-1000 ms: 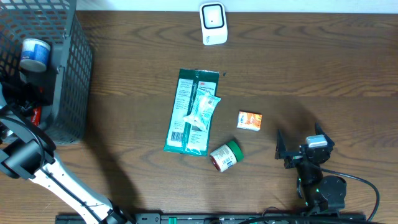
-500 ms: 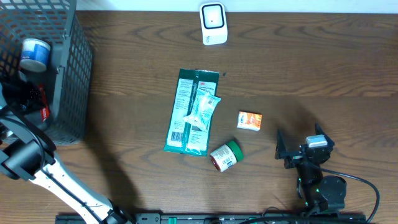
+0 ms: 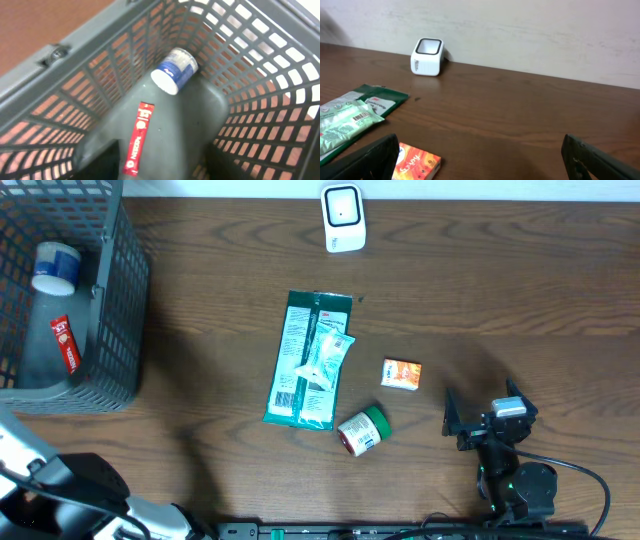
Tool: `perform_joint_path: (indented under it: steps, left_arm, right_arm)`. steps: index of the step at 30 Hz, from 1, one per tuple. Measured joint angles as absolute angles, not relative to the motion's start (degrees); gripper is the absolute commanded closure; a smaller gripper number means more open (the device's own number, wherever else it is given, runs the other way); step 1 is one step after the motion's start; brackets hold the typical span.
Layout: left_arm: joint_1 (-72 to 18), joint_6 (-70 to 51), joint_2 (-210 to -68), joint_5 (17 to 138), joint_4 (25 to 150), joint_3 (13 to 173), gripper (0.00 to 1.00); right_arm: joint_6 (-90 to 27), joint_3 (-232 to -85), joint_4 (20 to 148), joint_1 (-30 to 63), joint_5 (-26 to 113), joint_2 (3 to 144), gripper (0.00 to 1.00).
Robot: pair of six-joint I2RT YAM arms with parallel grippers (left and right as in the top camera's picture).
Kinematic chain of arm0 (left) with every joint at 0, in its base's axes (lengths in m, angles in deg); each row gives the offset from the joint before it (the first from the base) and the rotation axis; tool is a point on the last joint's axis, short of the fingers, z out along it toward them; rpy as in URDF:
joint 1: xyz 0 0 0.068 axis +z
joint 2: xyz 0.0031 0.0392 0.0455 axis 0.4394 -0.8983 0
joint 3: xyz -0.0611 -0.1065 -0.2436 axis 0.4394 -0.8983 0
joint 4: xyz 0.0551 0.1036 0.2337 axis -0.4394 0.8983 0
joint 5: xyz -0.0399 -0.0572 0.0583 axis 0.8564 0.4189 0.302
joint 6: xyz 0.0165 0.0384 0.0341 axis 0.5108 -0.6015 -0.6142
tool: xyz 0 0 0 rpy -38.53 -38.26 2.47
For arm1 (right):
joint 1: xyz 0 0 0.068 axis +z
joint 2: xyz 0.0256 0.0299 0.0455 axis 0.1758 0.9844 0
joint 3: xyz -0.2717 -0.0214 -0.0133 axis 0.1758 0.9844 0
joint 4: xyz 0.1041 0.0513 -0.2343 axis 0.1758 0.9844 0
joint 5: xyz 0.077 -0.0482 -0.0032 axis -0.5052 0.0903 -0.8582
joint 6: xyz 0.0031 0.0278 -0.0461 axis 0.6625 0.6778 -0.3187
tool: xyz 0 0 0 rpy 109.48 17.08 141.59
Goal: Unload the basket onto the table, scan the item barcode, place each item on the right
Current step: 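Reach the left gripper into the basket and grasp the red Nescafe stick, then carry the Nescafe stick out and lay it beside the orange box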
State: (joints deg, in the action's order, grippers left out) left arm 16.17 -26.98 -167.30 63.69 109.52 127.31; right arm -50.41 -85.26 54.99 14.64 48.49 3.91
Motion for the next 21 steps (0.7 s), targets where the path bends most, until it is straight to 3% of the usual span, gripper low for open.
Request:
perform_joint_path:
  steps: [11, 21]
  left_arm:
    - [15.26, -28.57, -181.49, 61.0, 105.69, 114.26, 0.29]
    - [14.21, -32.95, -193.68, 59.49, 105.56, 113.34, 0.29]
  right_arm:
    - [-50.41, -85.26, 54.99, 14.64, 48.47, 3.91, 0.01]
    - [-50.38, -85.26, 54.99, 14.64, 48.49, 3.91, 0.01]
